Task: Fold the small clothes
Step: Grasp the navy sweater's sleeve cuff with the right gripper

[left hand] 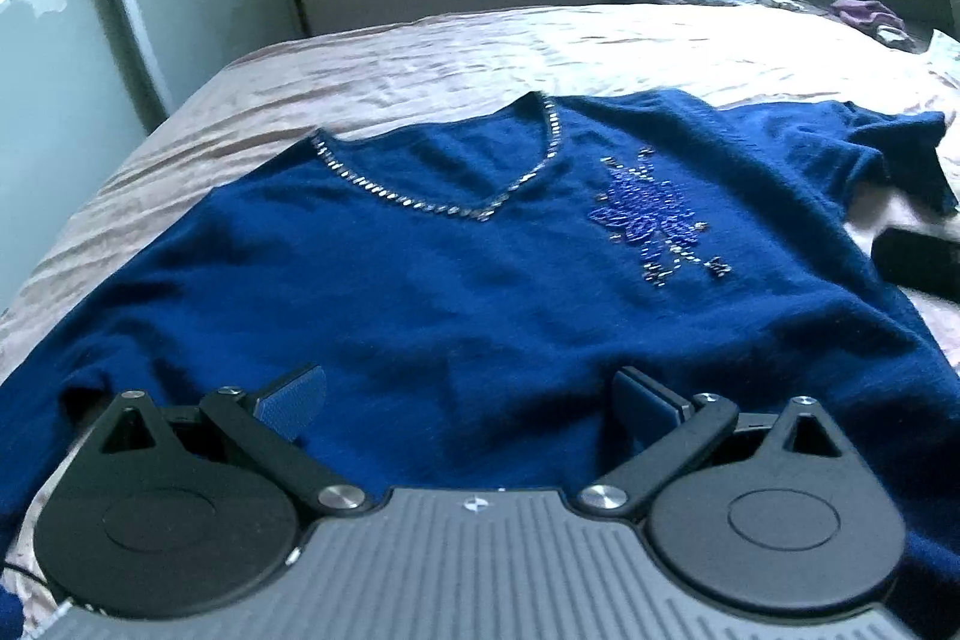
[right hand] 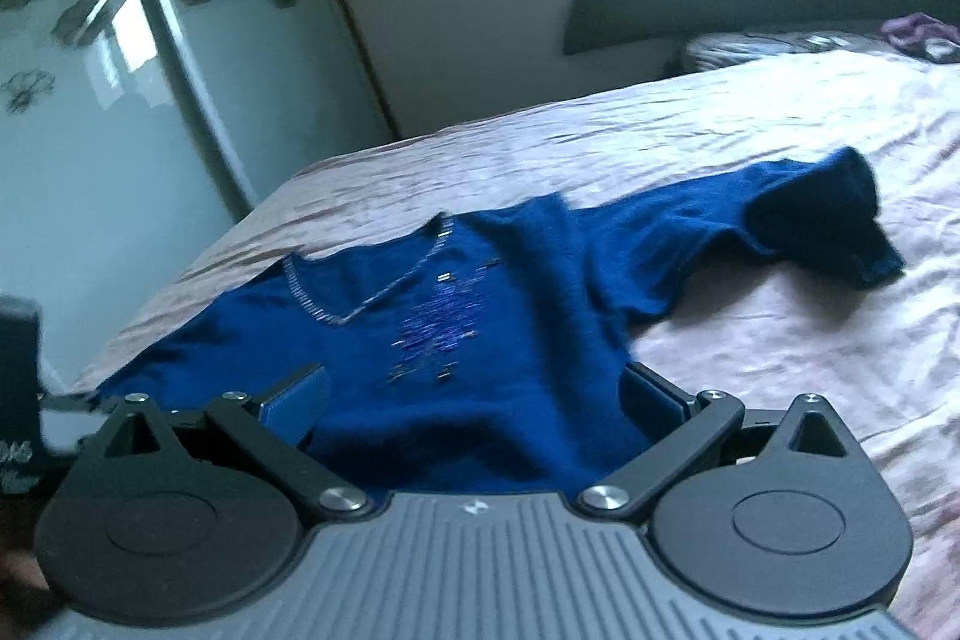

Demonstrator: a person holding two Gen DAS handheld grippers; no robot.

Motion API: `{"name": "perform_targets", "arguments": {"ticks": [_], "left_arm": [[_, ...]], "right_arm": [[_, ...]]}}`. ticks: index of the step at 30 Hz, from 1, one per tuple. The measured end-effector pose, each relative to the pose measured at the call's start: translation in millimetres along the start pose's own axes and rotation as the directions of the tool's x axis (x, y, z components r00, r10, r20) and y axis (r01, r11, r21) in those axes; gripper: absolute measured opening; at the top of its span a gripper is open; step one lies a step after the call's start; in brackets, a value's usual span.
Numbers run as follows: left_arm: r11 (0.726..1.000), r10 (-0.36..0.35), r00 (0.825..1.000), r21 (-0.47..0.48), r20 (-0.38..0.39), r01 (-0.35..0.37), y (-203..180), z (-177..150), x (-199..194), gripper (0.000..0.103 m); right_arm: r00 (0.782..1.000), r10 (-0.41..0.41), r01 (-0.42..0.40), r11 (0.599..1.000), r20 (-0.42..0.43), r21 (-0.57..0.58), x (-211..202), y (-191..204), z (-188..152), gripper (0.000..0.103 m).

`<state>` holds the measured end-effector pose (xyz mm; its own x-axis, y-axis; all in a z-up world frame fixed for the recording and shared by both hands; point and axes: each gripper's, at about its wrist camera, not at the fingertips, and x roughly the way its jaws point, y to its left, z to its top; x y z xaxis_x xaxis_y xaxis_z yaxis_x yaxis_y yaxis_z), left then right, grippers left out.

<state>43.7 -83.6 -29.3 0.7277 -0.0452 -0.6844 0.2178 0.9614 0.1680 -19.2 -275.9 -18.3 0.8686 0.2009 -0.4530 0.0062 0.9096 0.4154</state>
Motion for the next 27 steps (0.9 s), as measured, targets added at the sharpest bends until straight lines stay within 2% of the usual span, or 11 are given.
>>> {"name": "perform_targets", "arguments": {"ticks": [5, 9, 11, 13, 15, 20, 22, 24, 27], "left_arm": [[1.0, -0.014, 1.0, 0.017, 0.017, 0.013, -7.7, 1.7, 3.6, 0.103], [0.999, -0.016, 1.0, 0.027, 0.021, 0.016, -9.9, 2.4, 7.1, 0.103], [0.999, -0.016, 1.0, 0.033, 0.02, 0.015, -9.8, 2.8, 8.8, 0.103], [0.999, -0.018, 1.0, 0.037, 0.02, 0.017, -10.3, 3.2, 10.2, 0.103], [0.999, -0.022, 1.0, 0.039, 0.017, 0.021, -11.2, 3.6, 11.7, 0.103], [0.999, -0.029, 0.999, 0.044, 0.015, 0.028, -13.7, 3.8, 14.1, 0.103], [0.999, -0.028, 1.0, 0.046, 0.014, 0.027, -14.0, 3.6, 15.0, 0.103], [0.998, -0.028, 1.0, 0.047, 0.013, 0.028, -14.0, 3.7, 15.6, 0.103], [0.998, -0.027, 1.0, 0.048, 0.012, 0.027, -15.2, 3.4, 15.7, 0.103]], "right_arm": [[0.997, -0.077, 0.073, 0.992, 0.033, 0.104, 4.9, -44.3, 12.3, 0.103], [0.992, -0.121, 0.105, 0.96, 0.047, 0.261, 13.2, -90.4, 17.4, 0.103], [0.993, -0.109, 0.083, 0.926, 0.052, 0.367, 15.5, -113.3, 14.3, 0.103], [0.994, -0.073, 0.027, 0.884, 0.081, 0.467, 14.2, -132.4, 8.6, 0.103], [0.991, -0.063, -0.008, 0.853, 0.118, 0.521, 11.3, -141.0, 5.3, 0.103], [0.982, -0.099, -0.012, 0.817, 0.161, 0.576, 11.7, -154.5, 9.7, 0.102], [0.978, -0.124, -0.001, 0.805, 0.17, 0.594, 16.5, -161.3, 11.8, 0.097], [0.975, -0.139, 0.008, 0.801, 0.173, 0.598, 21.5, -167.2, 15.3, 0.091], [0.975, -0.151, 0.025, 0.81, 0.166, 0.586, 26.5, -169.0, 21.6, 0.088]]}}
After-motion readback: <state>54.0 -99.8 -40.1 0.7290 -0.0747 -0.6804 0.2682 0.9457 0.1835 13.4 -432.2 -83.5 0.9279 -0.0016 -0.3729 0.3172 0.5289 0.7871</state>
